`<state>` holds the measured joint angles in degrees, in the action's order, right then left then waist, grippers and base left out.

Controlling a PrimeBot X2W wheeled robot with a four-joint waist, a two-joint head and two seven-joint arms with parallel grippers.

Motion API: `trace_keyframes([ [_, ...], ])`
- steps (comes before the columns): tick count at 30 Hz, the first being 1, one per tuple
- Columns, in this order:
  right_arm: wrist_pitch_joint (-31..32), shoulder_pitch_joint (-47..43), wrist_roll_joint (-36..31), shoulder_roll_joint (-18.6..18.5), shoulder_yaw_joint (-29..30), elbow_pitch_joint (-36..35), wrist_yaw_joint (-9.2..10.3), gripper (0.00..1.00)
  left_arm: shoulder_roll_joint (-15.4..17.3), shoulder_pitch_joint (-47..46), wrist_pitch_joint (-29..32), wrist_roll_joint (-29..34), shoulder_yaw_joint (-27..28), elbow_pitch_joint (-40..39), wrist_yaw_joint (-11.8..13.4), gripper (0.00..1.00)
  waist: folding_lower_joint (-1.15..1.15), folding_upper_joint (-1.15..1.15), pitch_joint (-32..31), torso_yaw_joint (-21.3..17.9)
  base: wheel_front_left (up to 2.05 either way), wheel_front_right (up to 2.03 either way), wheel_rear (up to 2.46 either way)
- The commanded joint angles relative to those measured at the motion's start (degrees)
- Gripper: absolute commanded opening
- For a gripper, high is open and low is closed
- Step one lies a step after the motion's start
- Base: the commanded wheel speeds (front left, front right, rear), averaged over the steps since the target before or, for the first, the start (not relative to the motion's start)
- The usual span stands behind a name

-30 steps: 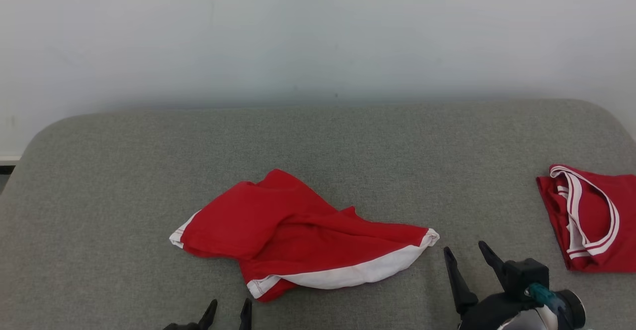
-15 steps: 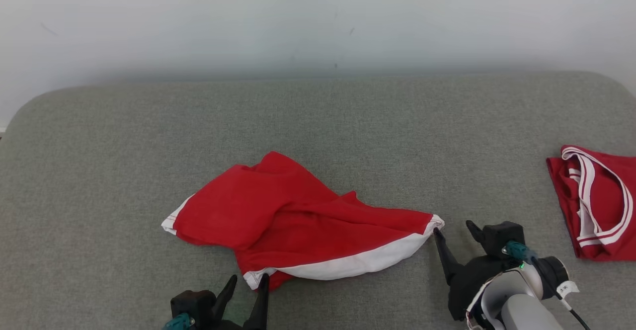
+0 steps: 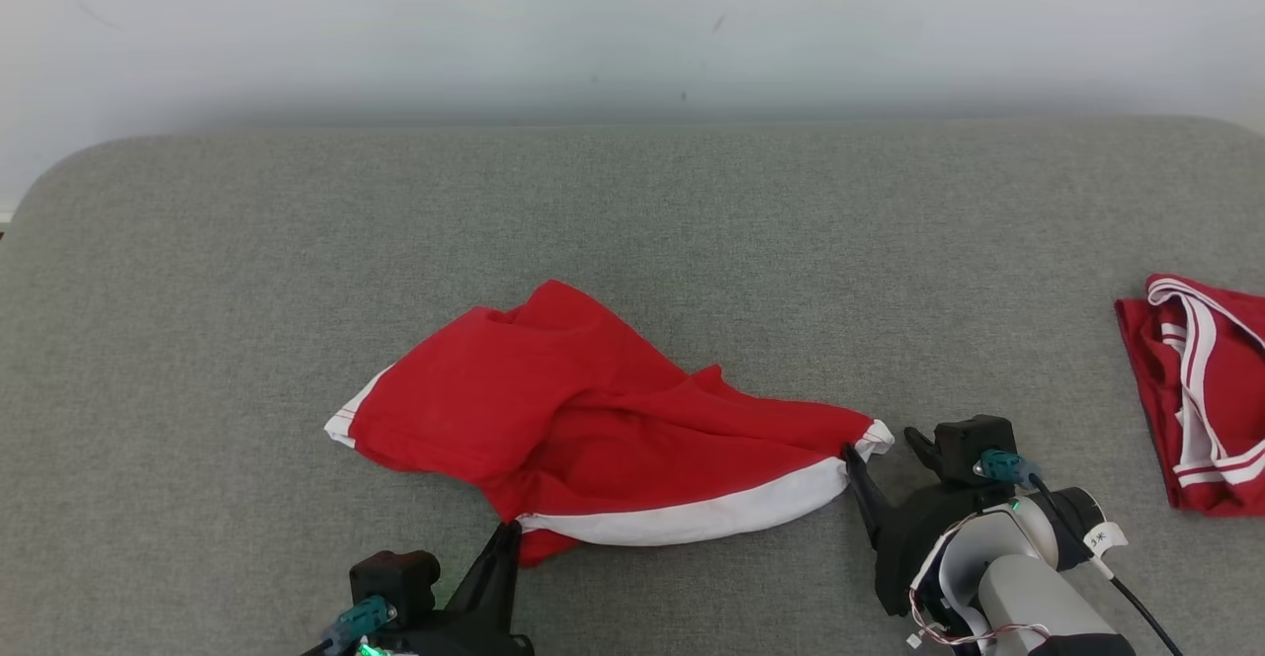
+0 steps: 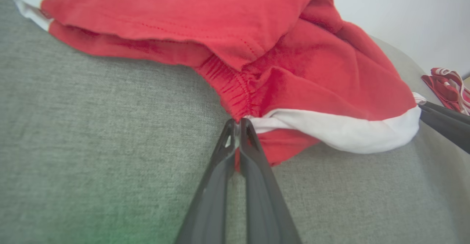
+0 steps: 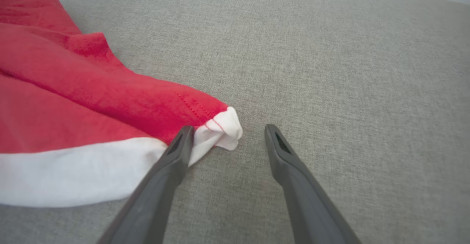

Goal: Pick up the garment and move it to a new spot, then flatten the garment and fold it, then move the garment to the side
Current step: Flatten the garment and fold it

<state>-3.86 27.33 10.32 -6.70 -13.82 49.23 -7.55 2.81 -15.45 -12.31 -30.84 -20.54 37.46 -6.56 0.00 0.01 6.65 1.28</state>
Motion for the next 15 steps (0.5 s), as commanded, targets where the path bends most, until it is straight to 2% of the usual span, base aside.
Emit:
trace_keyframes([
  [1,-0.1,0.8,0.7,-0.4,-0.6,0.7,0.14,1.0,0.1,-0.6,-0.3,0.0,-0.3,0.4,-0.1,0.0,0.0,-0.01,0.3,0.2,0.0,0.0,0.0],
  [8,-0.6,1.4,2.8,-1.0,-2.3,3.2,0.14,1.0,0.1,-1.2,-1.2,-0.1,-0.7,1.4,-0.3,0.0,0.0,-0.01,0.6,0.8,0.0,0.0,0.0],
  [15,-4.5,0.5,2.4,-1.8,0.4,3.6,0.14,1.0,0.3,-1.5,-1.8,-0.2,-0.6,2.1,-0.3,0.0,0.0,-0.01,0.4,0.9,0.0,0.0,0.0],
])
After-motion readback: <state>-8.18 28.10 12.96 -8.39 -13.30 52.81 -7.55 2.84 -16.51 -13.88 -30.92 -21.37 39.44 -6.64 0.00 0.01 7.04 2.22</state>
